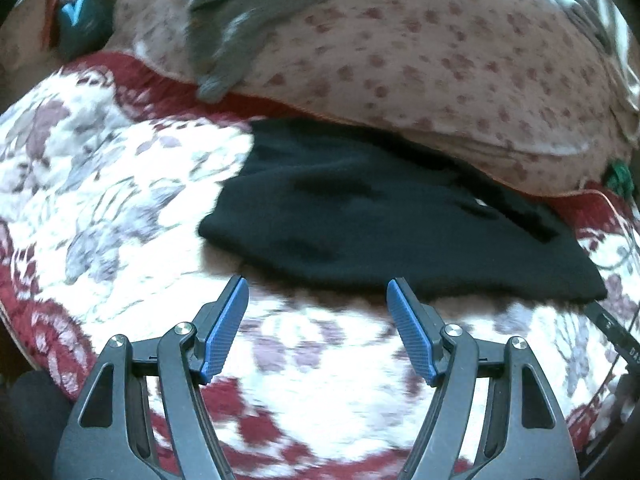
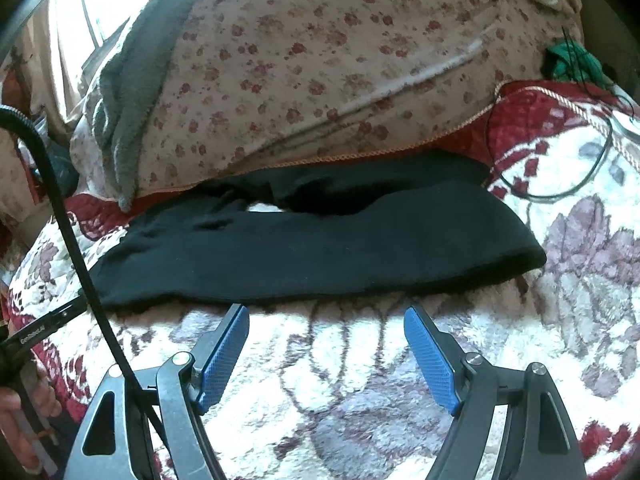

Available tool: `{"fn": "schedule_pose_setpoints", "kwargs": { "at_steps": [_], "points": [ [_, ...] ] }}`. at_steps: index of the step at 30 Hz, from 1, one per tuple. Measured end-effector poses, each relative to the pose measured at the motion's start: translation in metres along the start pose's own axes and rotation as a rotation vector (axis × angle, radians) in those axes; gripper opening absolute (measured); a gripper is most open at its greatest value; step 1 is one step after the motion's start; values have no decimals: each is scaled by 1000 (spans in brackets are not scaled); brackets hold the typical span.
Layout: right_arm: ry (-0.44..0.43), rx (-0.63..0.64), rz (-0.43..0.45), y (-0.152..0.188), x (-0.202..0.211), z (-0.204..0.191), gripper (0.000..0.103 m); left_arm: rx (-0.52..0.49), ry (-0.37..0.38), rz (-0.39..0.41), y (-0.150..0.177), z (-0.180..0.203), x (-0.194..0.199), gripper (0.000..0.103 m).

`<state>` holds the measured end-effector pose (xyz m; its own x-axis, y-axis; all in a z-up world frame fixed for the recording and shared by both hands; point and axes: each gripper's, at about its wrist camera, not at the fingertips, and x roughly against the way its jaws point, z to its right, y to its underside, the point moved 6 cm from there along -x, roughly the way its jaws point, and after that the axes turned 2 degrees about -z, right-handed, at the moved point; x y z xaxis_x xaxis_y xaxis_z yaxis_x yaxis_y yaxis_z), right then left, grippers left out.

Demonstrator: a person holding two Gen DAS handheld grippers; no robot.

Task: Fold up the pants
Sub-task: 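Move both grippers open toward the edge of the black pants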

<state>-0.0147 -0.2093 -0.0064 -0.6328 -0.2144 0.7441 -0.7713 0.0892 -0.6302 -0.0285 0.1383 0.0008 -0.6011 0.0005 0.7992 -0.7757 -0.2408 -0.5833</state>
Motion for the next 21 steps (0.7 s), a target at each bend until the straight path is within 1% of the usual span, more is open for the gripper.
{"fn": "schedule_pose_setpoints", "kwargs": {
  "at_steps": [3, 5, 10, 11, 14, 17, 21],
  "points": [
    [-9, -32, -25, 2, -7, 9, 79, 61, -10, -12, -2, -19, -8, 72],
    [-8, -46, -34, 3, -10, 15, 79, 92, -3, -20, -2, -24, -13, 72],
    [4, -80, -41, 6, -13, 31, 79, 163, 38, -58, -2, -30, -34, 72],
    [-1, -90, -42, 6, -14, 34, 79, 171, 40, -60, -3, -30, -36, 72],
    [-18, -117, -42, 4, -19, 43, 79, 183, 40, -34, -11, -27, -40, 72],
    [-38, -164, -35, 0, -23, 54, 79, 188, 55, -47, -20, -20, -48, 72],
    [-71, -217, -15, -9, -24, 68, 79, 194, 39, -53, -30, -10, -58, 73]
  ]
}}
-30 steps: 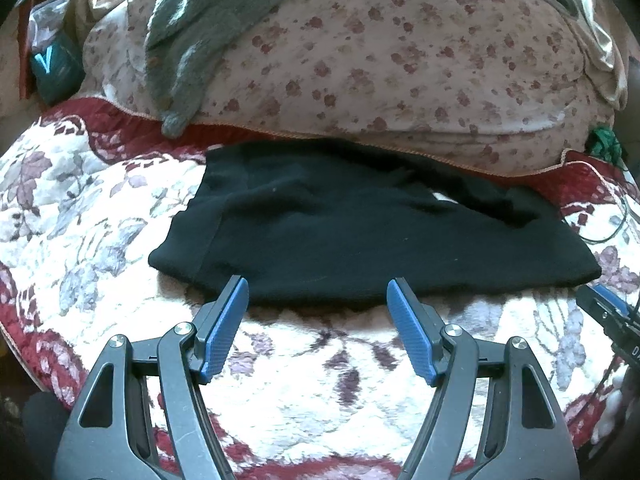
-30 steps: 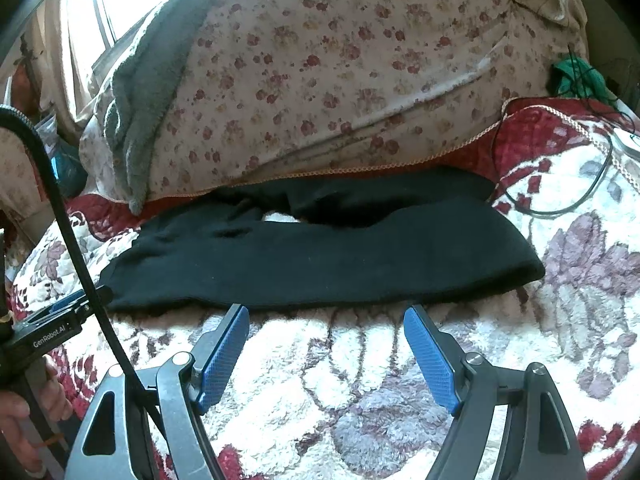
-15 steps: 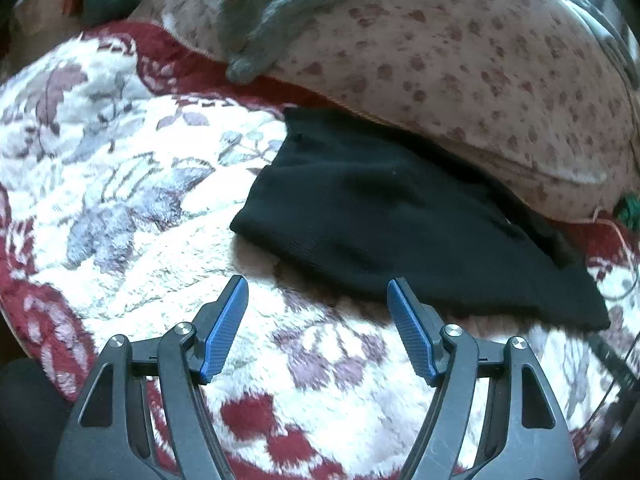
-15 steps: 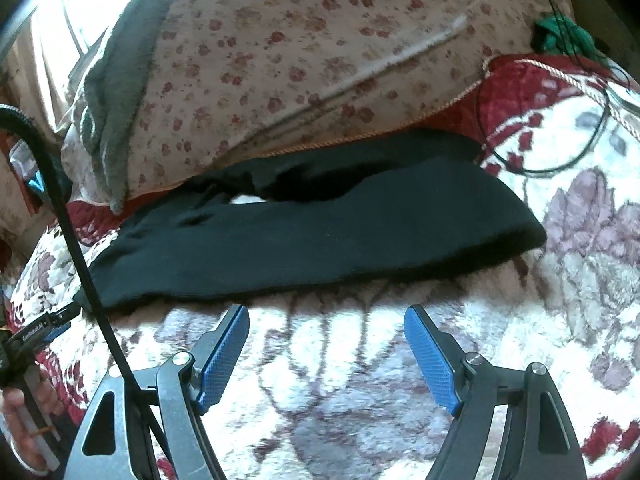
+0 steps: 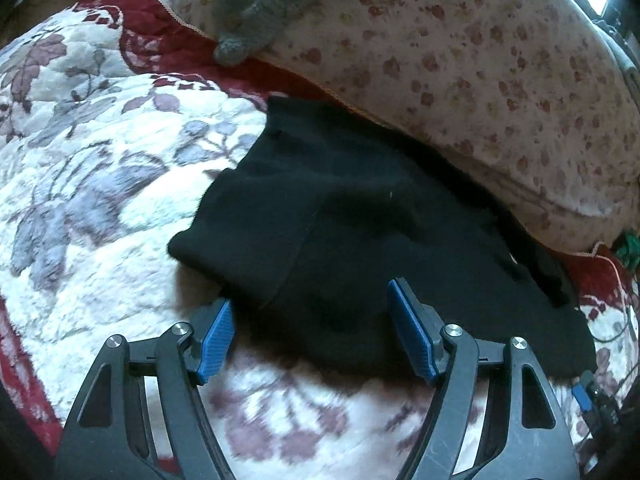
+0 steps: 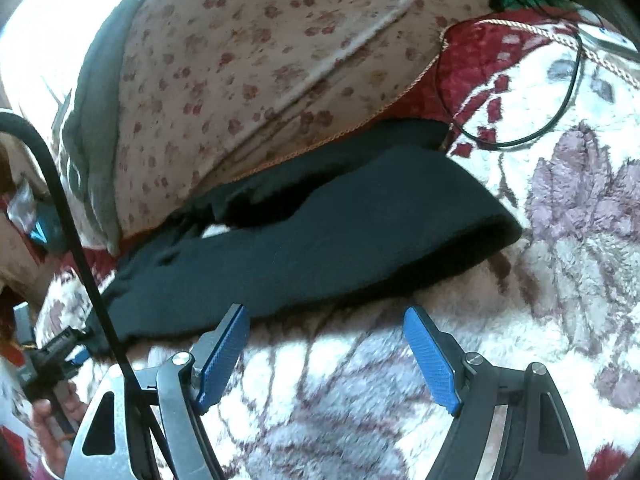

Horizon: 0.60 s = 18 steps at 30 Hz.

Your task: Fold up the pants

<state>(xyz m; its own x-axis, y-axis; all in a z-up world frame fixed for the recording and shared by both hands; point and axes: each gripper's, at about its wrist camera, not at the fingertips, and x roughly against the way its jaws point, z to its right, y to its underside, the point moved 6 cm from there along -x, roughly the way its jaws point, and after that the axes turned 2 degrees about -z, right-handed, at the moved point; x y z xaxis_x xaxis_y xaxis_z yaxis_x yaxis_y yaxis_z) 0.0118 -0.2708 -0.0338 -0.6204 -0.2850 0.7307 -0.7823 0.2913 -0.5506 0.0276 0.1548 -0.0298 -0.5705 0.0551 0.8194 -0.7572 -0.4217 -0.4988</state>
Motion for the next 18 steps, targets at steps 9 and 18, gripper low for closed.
{"fn": "schedule_pose_setpoints", "kwargs": {
  "at_steps": [9, 18],
  "points": [
    [-96, -165, 37, -25, -5, 28, 68, 17, 42, -12, -10, 5, -9, 57],
    [-133, -160, 100, -43, -2, 31, 10, -35, 79, -24, -26, 7, -9, 11]
  ]
}}
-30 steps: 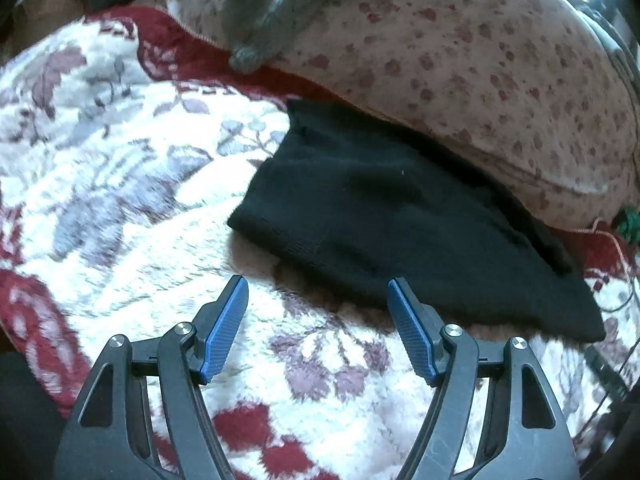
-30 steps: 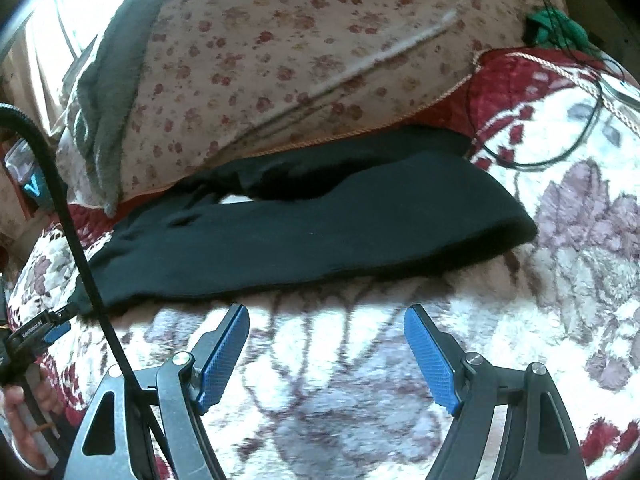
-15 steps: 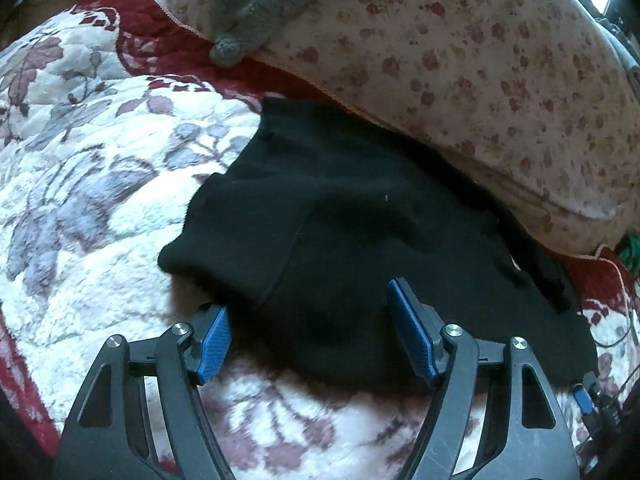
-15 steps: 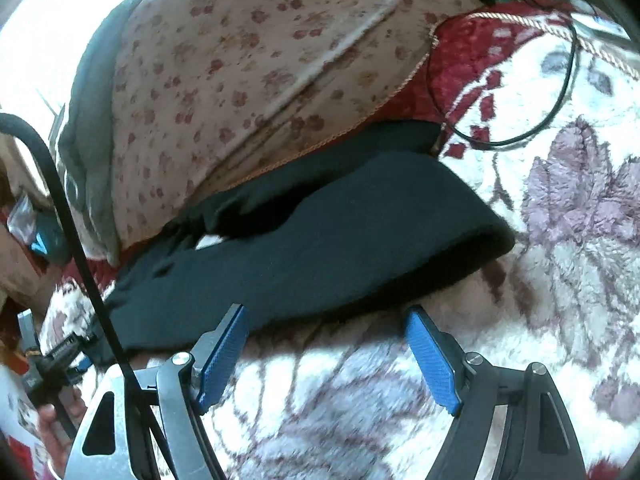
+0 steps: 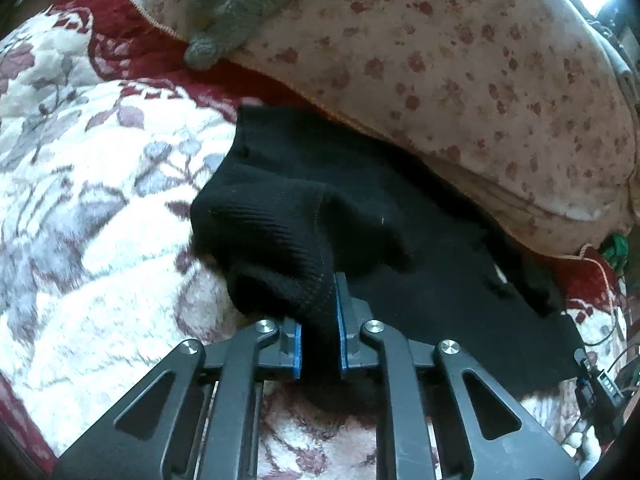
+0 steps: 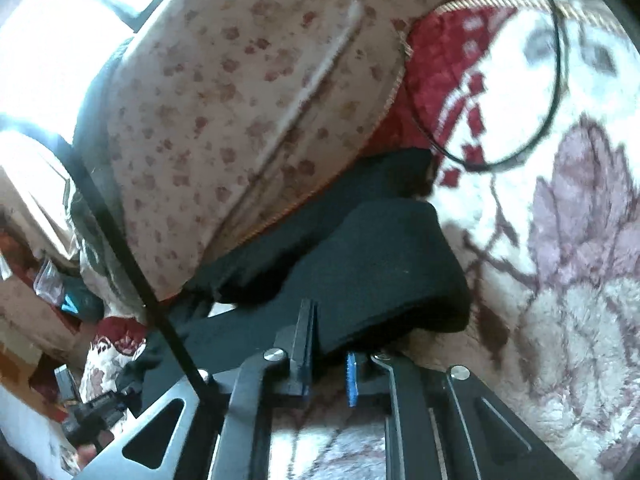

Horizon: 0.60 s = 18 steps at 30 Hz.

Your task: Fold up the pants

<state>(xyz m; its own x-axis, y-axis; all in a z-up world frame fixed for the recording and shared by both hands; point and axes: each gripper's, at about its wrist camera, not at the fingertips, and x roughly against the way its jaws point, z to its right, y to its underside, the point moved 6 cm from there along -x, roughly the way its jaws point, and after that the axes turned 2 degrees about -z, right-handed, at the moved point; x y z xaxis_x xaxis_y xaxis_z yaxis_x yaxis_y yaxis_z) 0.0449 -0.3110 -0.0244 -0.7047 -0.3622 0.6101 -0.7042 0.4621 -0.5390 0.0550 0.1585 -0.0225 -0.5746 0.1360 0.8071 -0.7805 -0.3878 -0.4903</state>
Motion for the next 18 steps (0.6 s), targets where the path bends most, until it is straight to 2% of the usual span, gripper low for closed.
{"fn": "schedule_pose_setpoints", "kwargs": {
  "at_steps": [5, 9, 11, 18],
  "points": [
    [-45, 27, 14, -3, 17, -21, 8, -38, 18, 50, -13, -1, 25, 11],
    [-62, 93, 9, 2, 23, -52, 8, -25, 25, 66, -22, -13, 41, 10],
    [-66, 136, -7, 9, 23, -66, 8, -19, 15, 79, -26, -22, 52, 10],
    [-161, 181, -72, 38, 19, -104, 8, -12, -52, 123, -25, -68, 89, 10]
  ]
}}
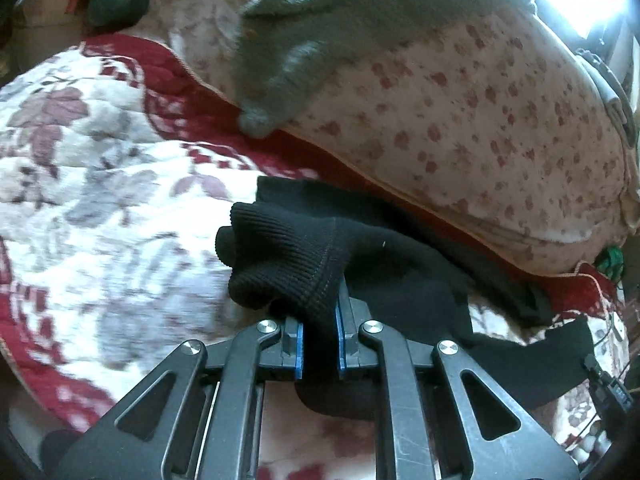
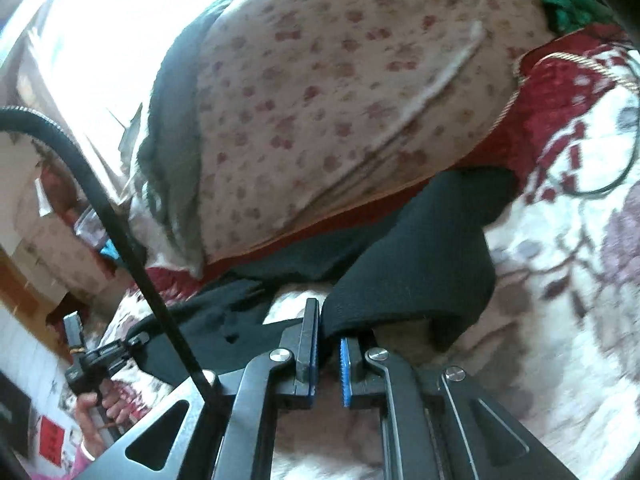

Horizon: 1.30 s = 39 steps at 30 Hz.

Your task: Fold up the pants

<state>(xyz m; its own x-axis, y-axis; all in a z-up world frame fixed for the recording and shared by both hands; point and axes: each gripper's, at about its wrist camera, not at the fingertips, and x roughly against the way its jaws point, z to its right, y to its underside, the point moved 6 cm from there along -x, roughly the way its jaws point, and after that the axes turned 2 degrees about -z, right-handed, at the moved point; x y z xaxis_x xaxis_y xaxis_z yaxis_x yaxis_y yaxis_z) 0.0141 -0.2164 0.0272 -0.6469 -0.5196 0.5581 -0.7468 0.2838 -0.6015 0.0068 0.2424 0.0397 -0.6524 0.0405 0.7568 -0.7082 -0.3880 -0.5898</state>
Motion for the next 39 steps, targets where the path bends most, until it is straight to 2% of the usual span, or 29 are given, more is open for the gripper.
{"fn": "schedule_pose_setpoints", "kwargs": {
  "at_steps": [8, 10, 13, 15, 19, 24, 25, 27, 29, 32, 34, 39],
  "points": [
    [-100, 28, -118, 41, -42, -39, 8, 62, -99, -2, 16, -61, 6, 10],
    [-129, 2, -132, 48, -53, -38, 12, 82, -123, -20, 24, -71, -1, 10],
    [-123, -112, -109, 51, -59, -12, 45, 90, -146, -60, 40, -76, -14, 10],
    [-143, -178, -84, 49, -56, 4, 47, 77, -161, -54, 43, -74, -16, 11],
    [-138, -215, -36, 37, -50, 24, 50, 76, -180, -59, 44, -70, -20, 10],
    [-236, -391, 53, 12, -50, 57, 56, 72, -191, -66, 43, -70, -22, 10],
    [-240, -423, 47, 9, -55, 63, 54, 69, -196, -68, 43, -70, -23, 10],
    [-305, -506, 53, 2, -61, 76, 43, 63, -206, -67, 44, -69, -24, 10],
    [-297, -533, 85, -3, -56, 84, 11, 52, -216, -64, 45, -68, -24, 11],
    [-247, -518, 143, -5, -37, 90, 6, 51, -210, -66, 45, -68, -22, 11],
    [-188, -460, 164, -4, -15, 89, 5, 57, -194, -67, 44, -69, -19, 11],
    [-55, -347, 164, 6, 31, 86, 5, 65, -161, -66, 46, -65, -8, 11]
  ]
}}
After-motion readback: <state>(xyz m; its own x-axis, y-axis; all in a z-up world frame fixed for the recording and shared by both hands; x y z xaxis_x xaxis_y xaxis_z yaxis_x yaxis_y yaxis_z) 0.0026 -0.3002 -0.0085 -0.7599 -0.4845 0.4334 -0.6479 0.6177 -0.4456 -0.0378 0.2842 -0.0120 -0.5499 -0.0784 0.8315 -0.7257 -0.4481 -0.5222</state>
